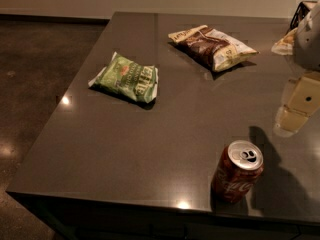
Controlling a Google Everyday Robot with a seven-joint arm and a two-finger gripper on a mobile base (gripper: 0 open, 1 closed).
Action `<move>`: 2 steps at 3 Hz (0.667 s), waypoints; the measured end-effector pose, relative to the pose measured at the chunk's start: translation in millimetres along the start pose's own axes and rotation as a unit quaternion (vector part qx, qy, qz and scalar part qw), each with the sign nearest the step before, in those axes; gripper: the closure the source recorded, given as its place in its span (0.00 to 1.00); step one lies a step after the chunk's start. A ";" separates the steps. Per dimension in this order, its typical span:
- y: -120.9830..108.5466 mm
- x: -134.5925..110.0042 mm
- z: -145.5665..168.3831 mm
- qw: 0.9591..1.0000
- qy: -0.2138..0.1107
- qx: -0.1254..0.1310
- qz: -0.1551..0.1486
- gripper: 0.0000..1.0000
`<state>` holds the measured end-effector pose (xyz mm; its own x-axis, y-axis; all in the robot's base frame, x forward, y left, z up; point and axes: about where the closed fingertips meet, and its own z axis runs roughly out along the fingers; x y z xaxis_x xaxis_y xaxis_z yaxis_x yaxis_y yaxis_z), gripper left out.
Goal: Move green jalapeno chip bag near coke can
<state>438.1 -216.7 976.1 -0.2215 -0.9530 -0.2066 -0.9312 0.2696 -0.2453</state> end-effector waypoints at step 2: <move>-11.6 -29.2 7.7 1.000 -0.022 0.008 -0.004 0.00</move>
Offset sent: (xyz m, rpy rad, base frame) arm 0.0481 0.0625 -0.0006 0.0857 -0.0498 0.0352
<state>457.6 -190.9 977.7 -0.2016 -0.9483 -0.2453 -0.9279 0.2651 -0.2621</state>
